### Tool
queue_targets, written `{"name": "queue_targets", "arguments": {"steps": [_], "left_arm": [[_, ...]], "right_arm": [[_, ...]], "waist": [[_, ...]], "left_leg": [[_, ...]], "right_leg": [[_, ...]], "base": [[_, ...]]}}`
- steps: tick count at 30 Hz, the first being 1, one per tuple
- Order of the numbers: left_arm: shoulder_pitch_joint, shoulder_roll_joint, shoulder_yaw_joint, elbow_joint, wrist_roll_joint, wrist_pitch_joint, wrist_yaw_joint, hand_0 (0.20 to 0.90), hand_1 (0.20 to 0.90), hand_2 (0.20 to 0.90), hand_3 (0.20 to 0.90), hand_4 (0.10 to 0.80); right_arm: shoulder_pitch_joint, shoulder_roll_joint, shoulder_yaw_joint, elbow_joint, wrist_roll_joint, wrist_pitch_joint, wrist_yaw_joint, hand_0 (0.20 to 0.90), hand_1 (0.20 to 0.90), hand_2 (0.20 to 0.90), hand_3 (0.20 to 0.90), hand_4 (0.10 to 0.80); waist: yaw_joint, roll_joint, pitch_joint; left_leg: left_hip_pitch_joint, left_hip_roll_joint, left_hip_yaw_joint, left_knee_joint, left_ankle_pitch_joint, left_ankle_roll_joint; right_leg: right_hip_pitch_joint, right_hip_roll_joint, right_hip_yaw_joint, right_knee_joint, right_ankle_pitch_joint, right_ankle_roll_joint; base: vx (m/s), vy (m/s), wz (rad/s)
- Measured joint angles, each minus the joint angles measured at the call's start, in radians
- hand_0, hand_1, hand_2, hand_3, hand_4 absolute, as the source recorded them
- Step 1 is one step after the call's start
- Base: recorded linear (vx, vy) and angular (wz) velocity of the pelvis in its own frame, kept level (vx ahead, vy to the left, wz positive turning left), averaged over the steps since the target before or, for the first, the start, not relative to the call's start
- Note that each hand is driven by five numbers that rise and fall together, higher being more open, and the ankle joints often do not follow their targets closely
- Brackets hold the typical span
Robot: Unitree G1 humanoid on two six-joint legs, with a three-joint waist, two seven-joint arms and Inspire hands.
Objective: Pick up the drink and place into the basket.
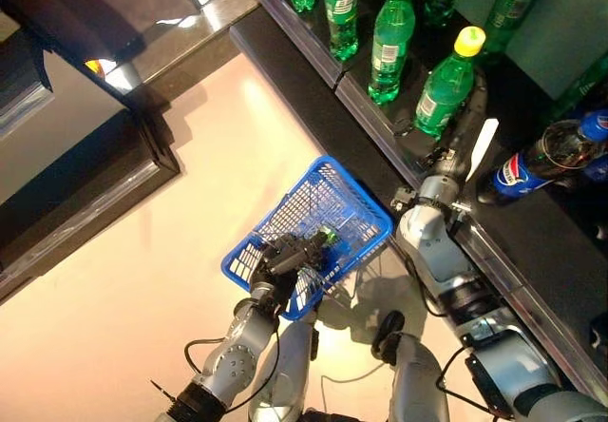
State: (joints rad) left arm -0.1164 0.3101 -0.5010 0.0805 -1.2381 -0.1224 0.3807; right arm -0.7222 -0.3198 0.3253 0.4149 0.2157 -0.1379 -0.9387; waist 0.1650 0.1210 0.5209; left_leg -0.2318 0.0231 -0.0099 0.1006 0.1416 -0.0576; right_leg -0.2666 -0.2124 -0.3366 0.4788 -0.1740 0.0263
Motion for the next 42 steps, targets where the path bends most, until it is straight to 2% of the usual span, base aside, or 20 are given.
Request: {"name": "queue_targets", "arguments": {"steps": [11, 12, 13, 36, 42], "left_arm": [[-0.02, 0.003, -0.025, 0.001, 0.0, -0.015, 0.0, 0.3, 0.3, 0.3, 0.2, 0.1], [-0.021, 0.004, -0.03, 0.001, 0.0, -0.016, 0.0, 0.3, 0.3, 0.3, 0.2, 0.1], [-0.023, 0.005, -0.035, 0.001, 0.0, -0.019, 0.0, 0.3, 0.3, 0.3, 0.2, 0.1], [-0.044, -0.006, -0.046, 0.014, -0.002, -0.035, 0.0, 0.3, 0.3, 0.3, 0.2, 0.1], [-0.041, -0.007, -0.038, 0.015, -0.002, -0.034, 0.0, 0.3, 0.3, 0.3, 0.2, 0.1]], "right_arm": [[-0.14, -0.032, -0.041, 0.155, 0.07, -0.017, -0.019, 0.9, 0.9, 0.9, 0.9, 0.8], [-0.14, -0.034, -0.041, 0.158, 0.074, -0.017, -0.019, 0.629, 0.629, 0.629, 0.584, 0.484], [-0.14, -0.036, -0.041, 0.16, 0.082, -0.018, -0.019, 0.3, 0.3, 0.3, 0.2, 0.1], [-0.179, -0.048, -0.034, 0.204, 0.12, -0.047, -0.003, 0.3, 0.3, 0.3, 0.2, 0.1], [-0.108, -0.049, -0.037, 0.078, 0.11, -0.042, 0.01, 0.3, 0.3, 0.3, 0.2, 0.1]], "waist": [[0.002, 0.003, 0.001], [0.003, 0.003, 0.001], [0.004, 0.003, 0.001], [0.0, 0.013, 0.006], [-0.002, 0.013, 0.006]], "left_leg": [[-0.036, -0.013, -0.013, 0.008, 0.005, 0.004], [-0.037, -0.014, -0.013, 0.009, 0.007, 0.005], [-0.036, -0.015, -0.013, 0.009, 0.007, 0.005], [-0.06, -0.021, -0.013, 0.011, 0.01, 0.007], [-0.059, -0.019, -0.012, 0.01, 0.01, 0.007]], "right_leg": [[-0.034, -0.019, -0.01, 0.025, -0.007, 0.0], [-0.034, -0.019, -0.01, 0.025, -0.007, 0.0], [-0.034, -0.021, -0.01, 0.025, -0.006, 0.001], [-0.061, -0.028, -0.01, 0.036, -0.008, 0.002], [-0.06, -0.025, -0.01, 0.033, -0.008, 0.002]], "base": [[-0.001, 0.01, 0.05], [0.0, 0.0, 0.0], [0.0, 0.0, 0.0], [-0.011, -0.001, 0.0], [-0.02, -0.006, 0.0]]}}
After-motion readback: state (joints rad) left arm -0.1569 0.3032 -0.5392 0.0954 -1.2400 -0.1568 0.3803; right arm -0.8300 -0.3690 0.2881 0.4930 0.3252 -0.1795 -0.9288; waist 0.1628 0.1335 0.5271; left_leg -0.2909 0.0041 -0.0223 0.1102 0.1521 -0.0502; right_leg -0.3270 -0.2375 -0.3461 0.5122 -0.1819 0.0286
